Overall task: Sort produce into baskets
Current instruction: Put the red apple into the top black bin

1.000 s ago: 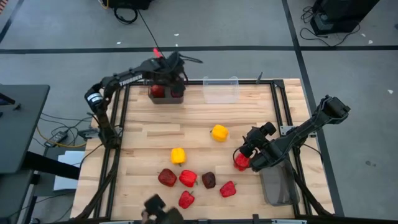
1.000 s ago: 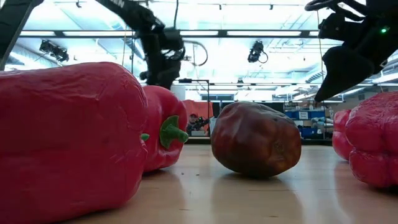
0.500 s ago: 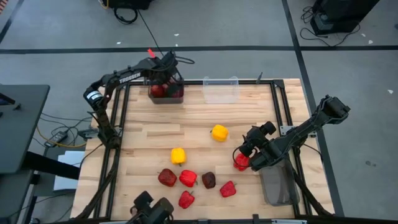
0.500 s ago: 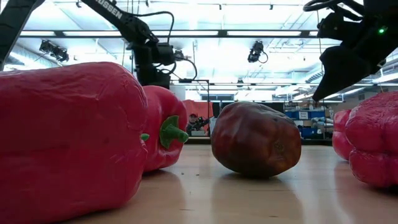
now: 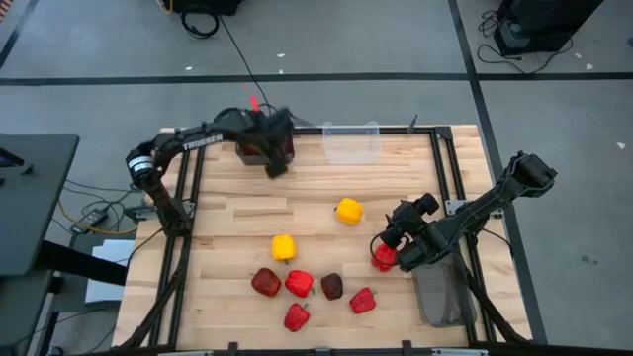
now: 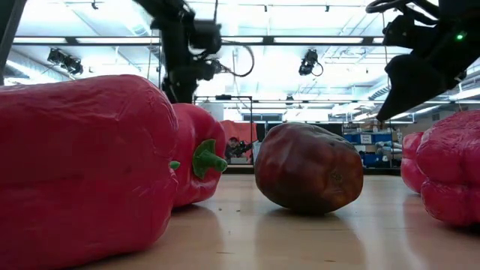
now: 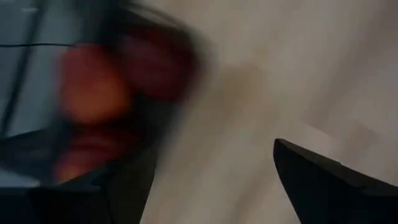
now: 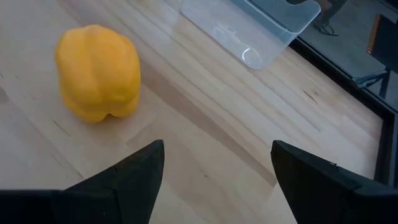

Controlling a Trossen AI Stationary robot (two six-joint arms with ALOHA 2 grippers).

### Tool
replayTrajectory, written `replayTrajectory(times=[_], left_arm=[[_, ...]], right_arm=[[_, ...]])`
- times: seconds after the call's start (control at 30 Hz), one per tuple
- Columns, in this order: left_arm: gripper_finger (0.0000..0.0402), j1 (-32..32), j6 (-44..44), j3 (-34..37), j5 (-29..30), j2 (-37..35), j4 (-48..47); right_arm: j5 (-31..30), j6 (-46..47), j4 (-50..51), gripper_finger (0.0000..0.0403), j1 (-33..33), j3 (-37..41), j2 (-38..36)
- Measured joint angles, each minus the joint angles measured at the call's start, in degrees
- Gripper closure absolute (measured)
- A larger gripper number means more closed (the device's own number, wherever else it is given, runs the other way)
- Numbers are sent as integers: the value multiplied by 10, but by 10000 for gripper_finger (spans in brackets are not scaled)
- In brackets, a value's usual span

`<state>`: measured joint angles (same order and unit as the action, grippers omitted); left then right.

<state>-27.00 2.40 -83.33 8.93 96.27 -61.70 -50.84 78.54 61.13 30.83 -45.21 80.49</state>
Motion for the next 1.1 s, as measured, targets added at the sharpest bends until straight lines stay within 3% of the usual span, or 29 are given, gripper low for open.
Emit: replayTrajectory(times=[0.17,0.4,0.67,0.87,1.1], left_arm=[[89,127,-47,0,-101,0,-82],[89,319,-136,0,-92,0,-70],[89,485,-190,2,-82,6,14],[79,541,-222,29,-59,19,77],[15,564,-237,39,-38,62,75]], right_arm=[[4,8,0,97,11,0,0],[4,12,-7,97,14,0,0],[-21,5,-10,97,14,0,0],[-36,4,-11,97,12,0,0],[-36,-2,-15,97,4,0,0]])
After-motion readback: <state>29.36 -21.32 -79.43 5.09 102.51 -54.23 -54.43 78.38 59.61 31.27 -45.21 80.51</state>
